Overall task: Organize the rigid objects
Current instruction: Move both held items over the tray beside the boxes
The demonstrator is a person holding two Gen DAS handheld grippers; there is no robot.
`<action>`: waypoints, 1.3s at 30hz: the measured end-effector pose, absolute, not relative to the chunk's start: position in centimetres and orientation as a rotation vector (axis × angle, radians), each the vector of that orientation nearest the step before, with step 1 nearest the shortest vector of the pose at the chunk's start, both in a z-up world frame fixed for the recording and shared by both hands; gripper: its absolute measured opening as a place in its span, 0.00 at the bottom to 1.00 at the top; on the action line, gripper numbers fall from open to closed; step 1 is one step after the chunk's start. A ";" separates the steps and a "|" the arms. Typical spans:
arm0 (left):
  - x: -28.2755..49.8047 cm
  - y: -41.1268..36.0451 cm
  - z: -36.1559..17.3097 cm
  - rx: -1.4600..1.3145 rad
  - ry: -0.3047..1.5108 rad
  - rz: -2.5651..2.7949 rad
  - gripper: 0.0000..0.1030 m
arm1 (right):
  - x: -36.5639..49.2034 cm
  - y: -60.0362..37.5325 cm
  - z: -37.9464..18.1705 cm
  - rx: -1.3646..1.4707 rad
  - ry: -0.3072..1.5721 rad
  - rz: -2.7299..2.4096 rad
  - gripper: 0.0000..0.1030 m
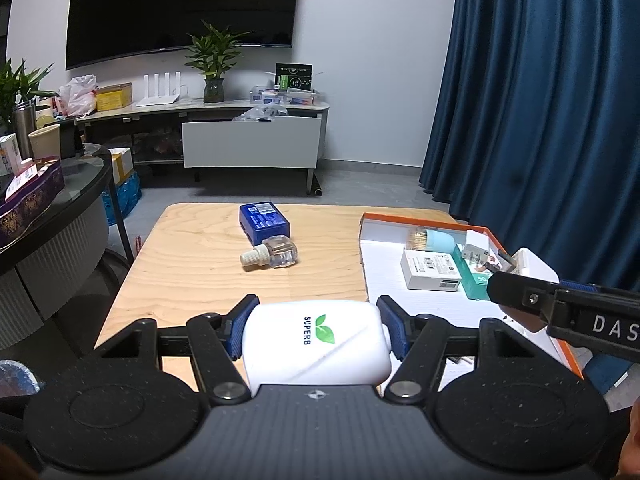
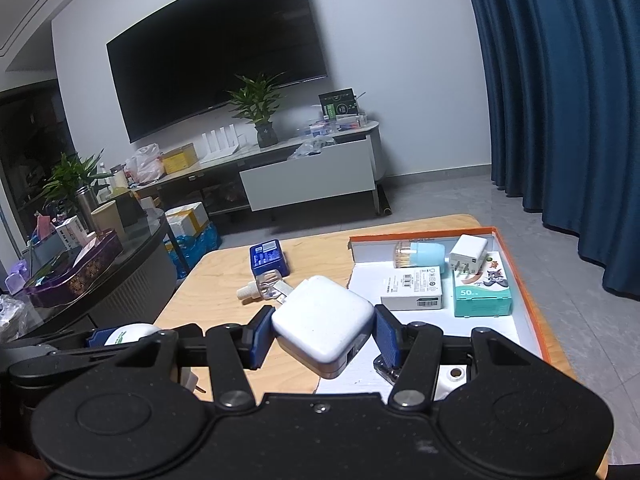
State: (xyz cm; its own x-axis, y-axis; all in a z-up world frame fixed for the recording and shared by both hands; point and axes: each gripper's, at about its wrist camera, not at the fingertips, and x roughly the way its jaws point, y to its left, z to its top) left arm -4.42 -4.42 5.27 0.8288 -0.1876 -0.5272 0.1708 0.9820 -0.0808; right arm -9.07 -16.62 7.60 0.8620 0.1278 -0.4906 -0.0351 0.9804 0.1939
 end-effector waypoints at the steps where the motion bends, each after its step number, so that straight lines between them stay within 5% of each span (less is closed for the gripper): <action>1: -4.4 -4.5 5.3 -0.030 0.562 -0.192 0.63 | -9.1 -16.7 7.6 0.182 0.525 0.084 0.63; 39: -2.4 -8.4 5.5 -0.011 0.586 -0.283 0.63 | -8.1 -20.2 7.6 0.207 0.528 -0.010 0.63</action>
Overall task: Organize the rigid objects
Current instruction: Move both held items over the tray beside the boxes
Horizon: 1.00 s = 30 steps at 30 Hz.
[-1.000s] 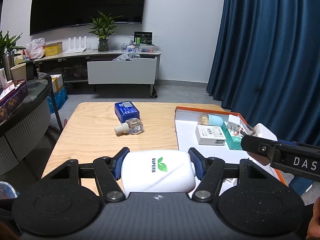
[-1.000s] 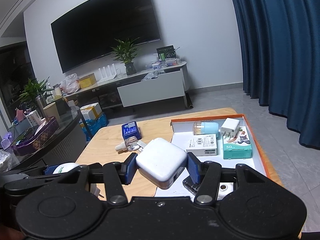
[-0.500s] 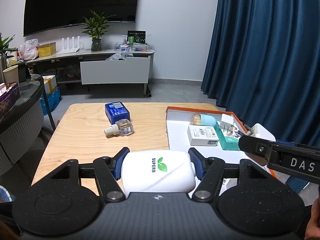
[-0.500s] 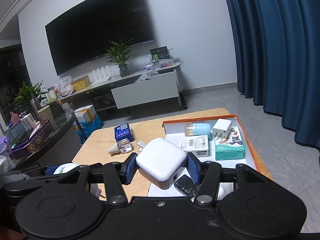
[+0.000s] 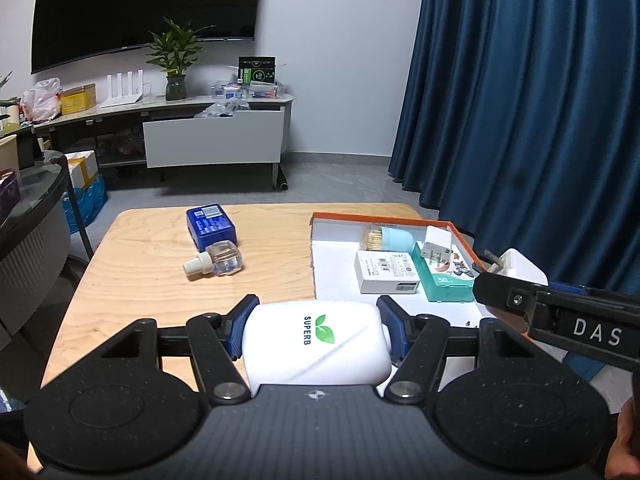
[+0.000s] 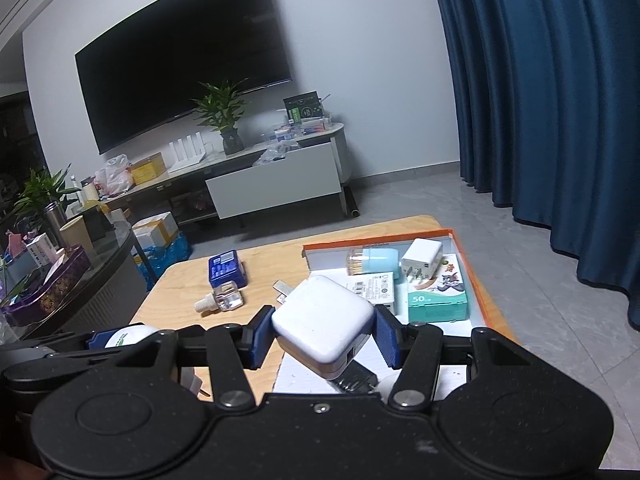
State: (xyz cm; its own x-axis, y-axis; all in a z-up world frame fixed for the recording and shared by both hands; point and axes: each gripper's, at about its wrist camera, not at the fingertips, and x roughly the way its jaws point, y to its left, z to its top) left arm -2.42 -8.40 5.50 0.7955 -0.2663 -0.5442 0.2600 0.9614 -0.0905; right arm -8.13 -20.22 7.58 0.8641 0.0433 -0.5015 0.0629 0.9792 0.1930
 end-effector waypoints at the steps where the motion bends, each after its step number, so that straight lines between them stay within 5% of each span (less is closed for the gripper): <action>1: -2.4 -8.6 5.5 -0.009 0.586 -0.286 0.63 | -8.1 -20.4 7.6 0.207 0.529 -0.013 0.63; 30: 0.4 -13.3 4.9 0.022 0.624 -0.389 0.63 | -6.6 -25.1 7.1 0.229 0.557 -0.120 0.63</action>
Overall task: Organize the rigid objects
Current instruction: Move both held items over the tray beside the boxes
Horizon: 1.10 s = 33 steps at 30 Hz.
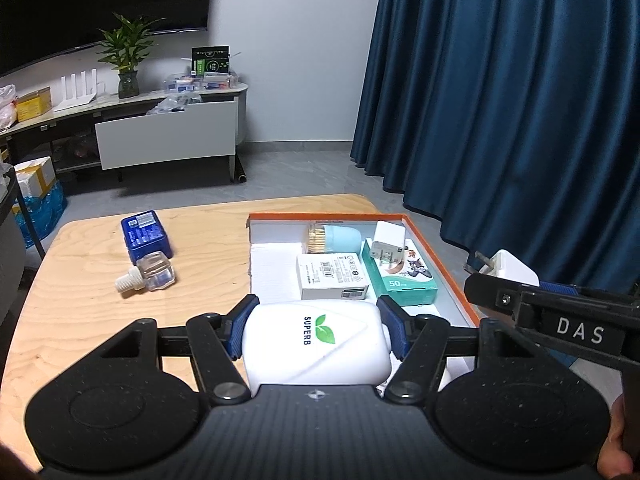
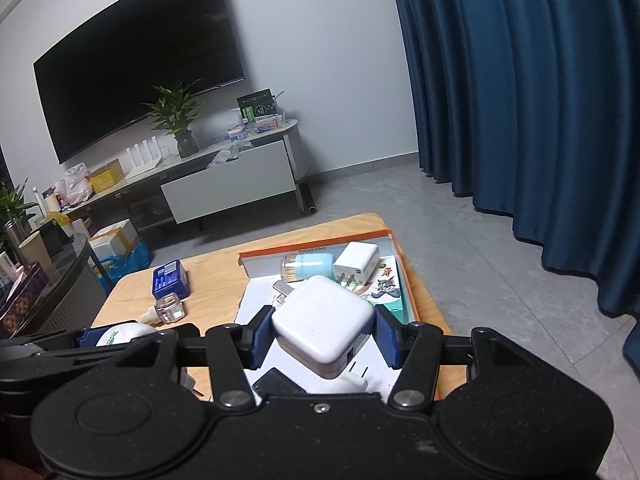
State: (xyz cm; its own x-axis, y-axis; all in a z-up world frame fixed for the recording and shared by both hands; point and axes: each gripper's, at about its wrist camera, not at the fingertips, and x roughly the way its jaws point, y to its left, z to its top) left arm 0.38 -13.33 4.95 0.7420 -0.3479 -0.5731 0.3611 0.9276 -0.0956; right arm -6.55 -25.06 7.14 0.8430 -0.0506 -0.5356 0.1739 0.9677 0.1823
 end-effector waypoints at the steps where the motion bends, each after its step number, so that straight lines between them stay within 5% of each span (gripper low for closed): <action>1: 0.5 -13.5 4.9 0.024 0.624 -0.391 0.63 | -6.5 -25.2 7.1 0.229 0.556 -0.122 0.63; 33: 3.3 -15.6 3.5 0.037 0.666 -0.423 0.63 | -3.3 -26.9 6.1 0.235 0.589 -0.141 0.63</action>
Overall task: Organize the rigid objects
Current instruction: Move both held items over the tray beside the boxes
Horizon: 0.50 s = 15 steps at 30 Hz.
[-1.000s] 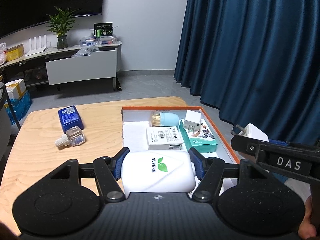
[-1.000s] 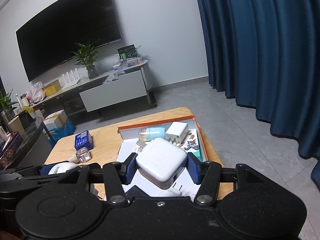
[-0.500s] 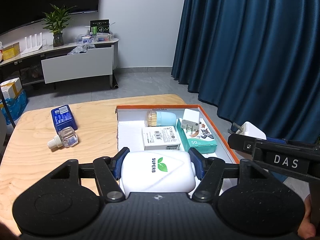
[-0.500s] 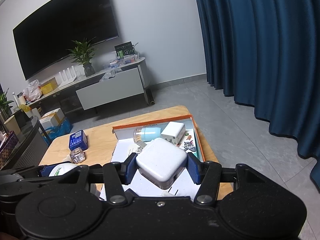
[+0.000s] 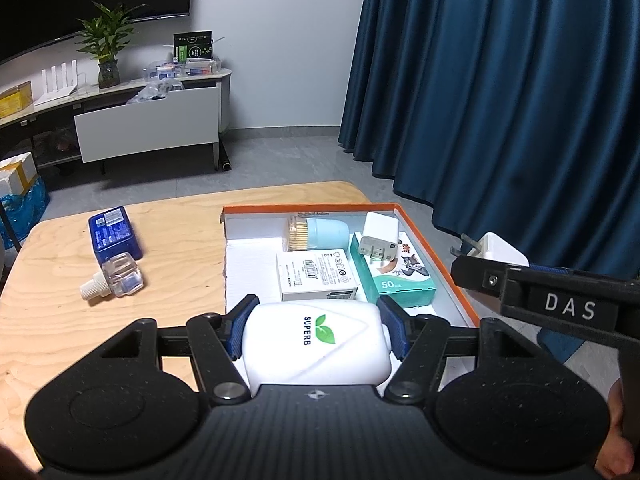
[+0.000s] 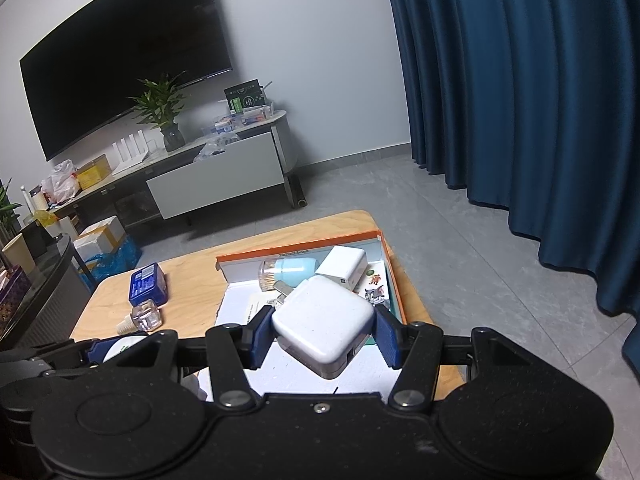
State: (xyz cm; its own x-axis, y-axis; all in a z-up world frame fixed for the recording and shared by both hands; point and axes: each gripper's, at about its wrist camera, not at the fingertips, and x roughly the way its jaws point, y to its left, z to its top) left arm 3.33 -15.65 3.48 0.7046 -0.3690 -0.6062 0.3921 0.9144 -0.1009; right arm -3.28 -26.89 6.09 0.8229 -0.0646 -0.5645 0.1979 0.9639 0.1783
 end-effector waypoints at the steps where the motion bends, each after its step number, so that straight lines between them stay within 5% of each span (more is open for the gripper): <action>1: 3.4 -15.7 3.4 0.037 0.667 -0.424 0.63 | -3.1 -26.9 6.1 0.234 0.590 -0.141 0.63; 15: 4.3 -16.7 2.8 0.041 0.683 -0.453 0.63 | -1.8 -27.5 5.4 0.236 0.616 -0.145 0.63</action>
State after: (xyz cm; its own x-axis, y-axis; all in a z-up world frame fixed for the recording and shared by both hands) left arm 4.31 -16.71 2.85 0.6822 -0.3910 -0.6179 0.4174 0.9020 -0.1100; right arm -1.76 -27.55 5.41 0.8072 -0.0638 -0.5869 0.2040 0.9630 0.1760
